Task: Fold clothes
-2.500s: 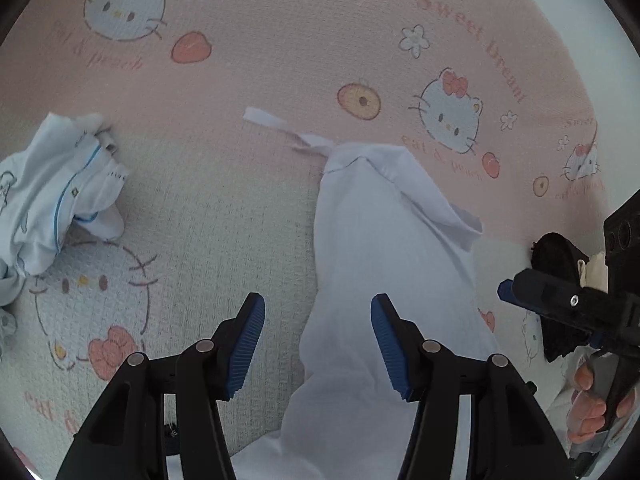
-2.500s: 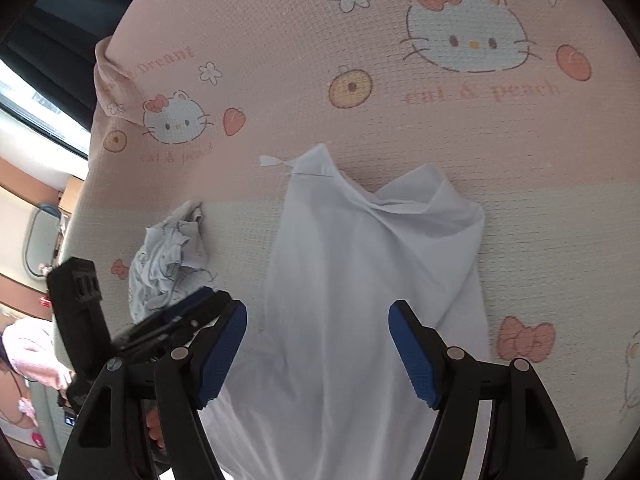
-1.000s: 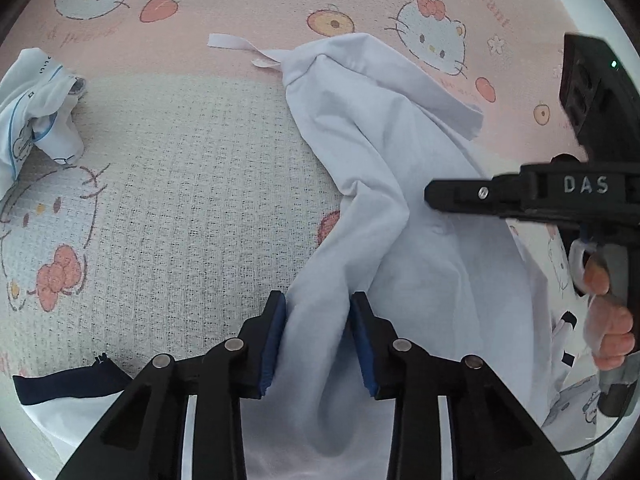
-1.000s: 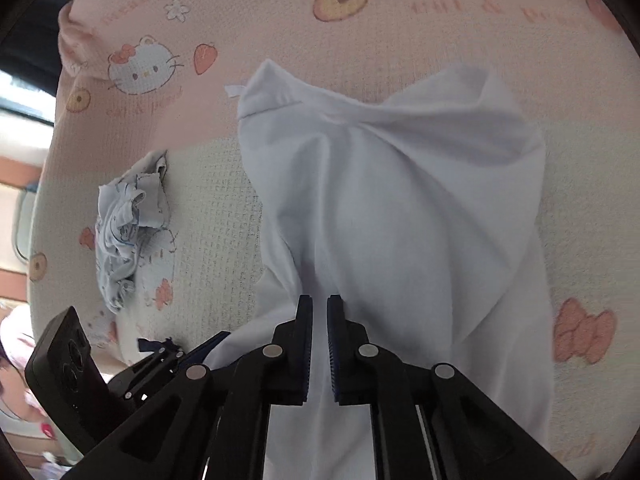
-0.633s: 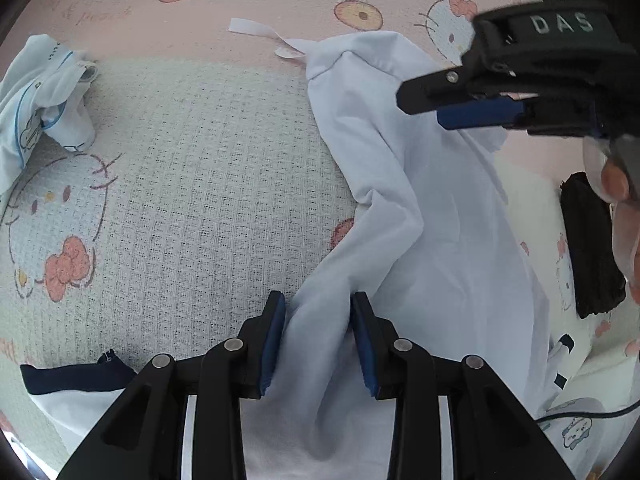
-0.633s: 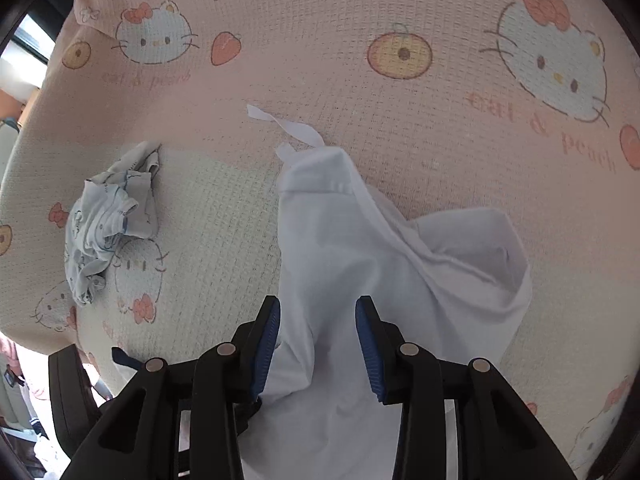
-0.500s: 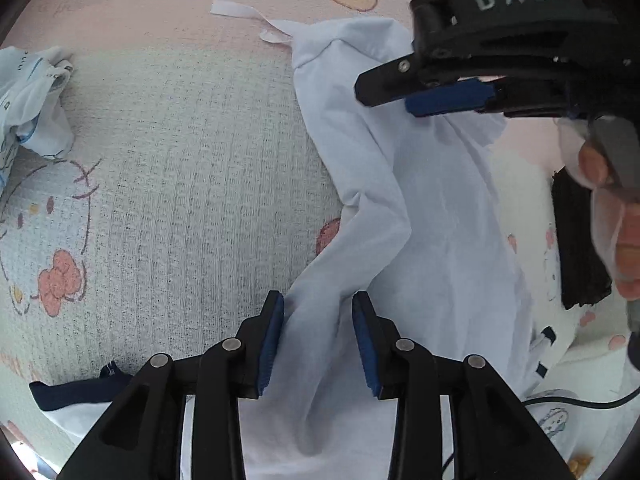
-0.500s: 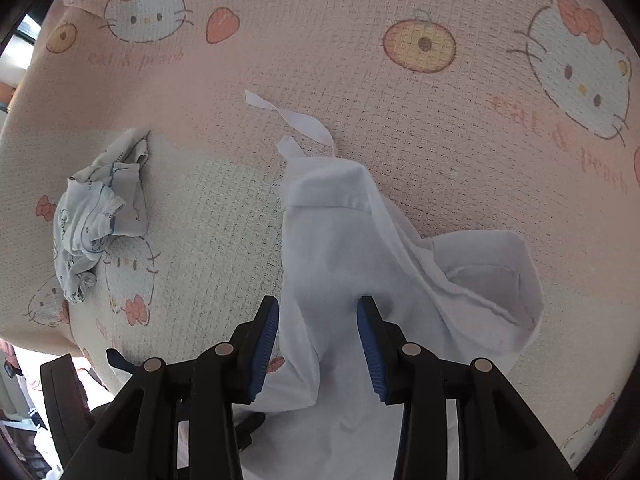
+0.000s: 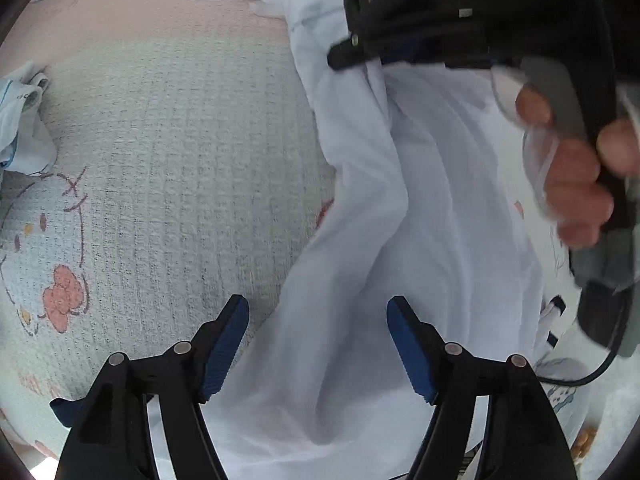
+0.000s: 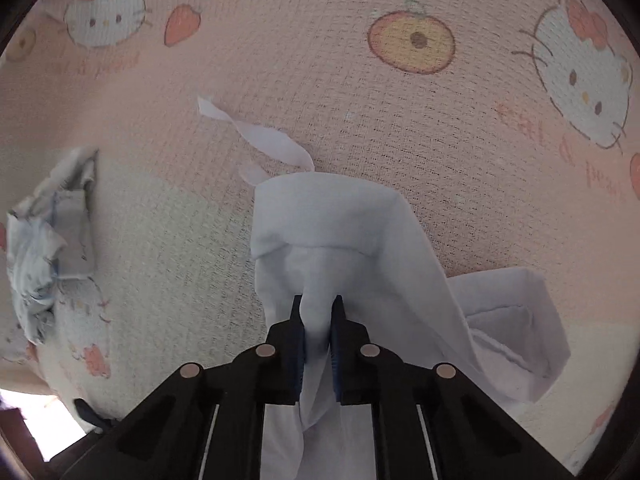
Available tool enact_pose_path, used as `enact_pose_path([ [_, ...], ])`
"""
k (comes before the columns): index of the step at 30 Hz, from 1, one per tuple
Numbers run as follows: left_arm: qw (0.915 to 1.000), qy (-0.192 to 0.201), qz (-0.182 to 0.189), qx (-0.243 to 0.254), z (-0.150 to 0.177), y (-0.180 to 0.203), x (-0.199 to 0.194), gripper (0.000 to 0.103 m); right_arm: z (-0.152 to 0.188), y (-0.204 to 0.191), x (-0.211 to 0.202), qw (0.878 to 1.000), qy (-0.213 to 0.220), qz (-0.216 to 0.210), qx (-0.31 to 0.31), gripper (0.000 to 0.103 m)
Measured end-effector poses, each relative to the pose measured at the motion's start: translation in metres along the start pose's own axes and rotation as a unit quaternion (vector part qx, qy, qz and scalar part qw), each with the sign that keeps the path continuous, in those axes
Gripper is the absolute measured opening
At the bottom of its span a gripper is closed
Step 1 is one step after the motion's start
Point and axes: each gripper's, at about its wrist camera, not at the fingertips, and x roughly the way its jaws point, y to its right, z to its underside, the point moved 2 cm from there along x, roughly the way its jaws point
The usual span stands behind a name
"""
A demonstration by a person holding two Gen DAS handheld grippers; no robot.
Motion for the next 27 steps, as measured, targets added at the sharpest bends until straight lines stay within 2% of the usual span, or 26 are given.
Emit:
enact_pose_path([
  [3,0.9996,0.028,-0.004,0.009,0.013,0.003,-0.006,0.068,0.004,0.021,-0.024,0.999,0.029,-0.035,0.024,0.006],
  [4,0.9992,0.039,-0.008,0.011,0.017,0.004,-0.009,0.050,0.006,0.028,-0.032,0.998,0.037,-0.037,0.029,0.006],
  [5,0.9986,0.050,-0.011,0.013,0.021,0.004,-0.012,0.027,0.009,0.036,-0.039,0.998,0.044,-0.041,0.037,0.006],
  [6,0.9979,0.060,-0.014,0.016,0.025,0.004,-0.016,0.023,0.013,0.044,-0.046,0.997,0.050,-0.046,0.045,0.006],
  [10,0.9971,0.069,-0.014,0.028,0.038,0.006,-0.021,0.021,0.036,0.069,-0.067,0.988,0.060,-0.107,0.090,0.006],
  [15,0.9977,0.059,-0.015,0.028,0.055,0.011,-0.024,0.021,0.085,0.104,-0.065,0.981,0.063,-0.114,0.142,0.006],
  [19,0.9978,0.054,-0.024,0.032,0.068,0.016,-0.022,0.021,0.126,0.131,-0.049,0.962,0.047,-0.157,0.218,0.006],
  [22,0.9947,0.065,-0.054,0.059,0.077,0.027,-0.024,0.021,0.149,0.143,-0.033,0.947,0.029,-0.182,0.262,0.006],
  [23,0.9926,0.072,-0.067,0.072,0.084,0.037,-0.023,0.021,0.154,0.146,-0.033,0.941,0.023,-0.194,0.276,0.007],
  [25,0.9874,0.085,-0.090,0.098,0.116,0.095,-0.007,0.021,0.158,0.149,-0.042,0.936,0.033,-0.203,0.286,0.009],
  [27,0.9827,0.098,-0.108,0.114,0.118,0.110,-0.003,0.021,0.159,0.142,-0.056,0.946,0.045,-0.184,0.263,0.009],
])
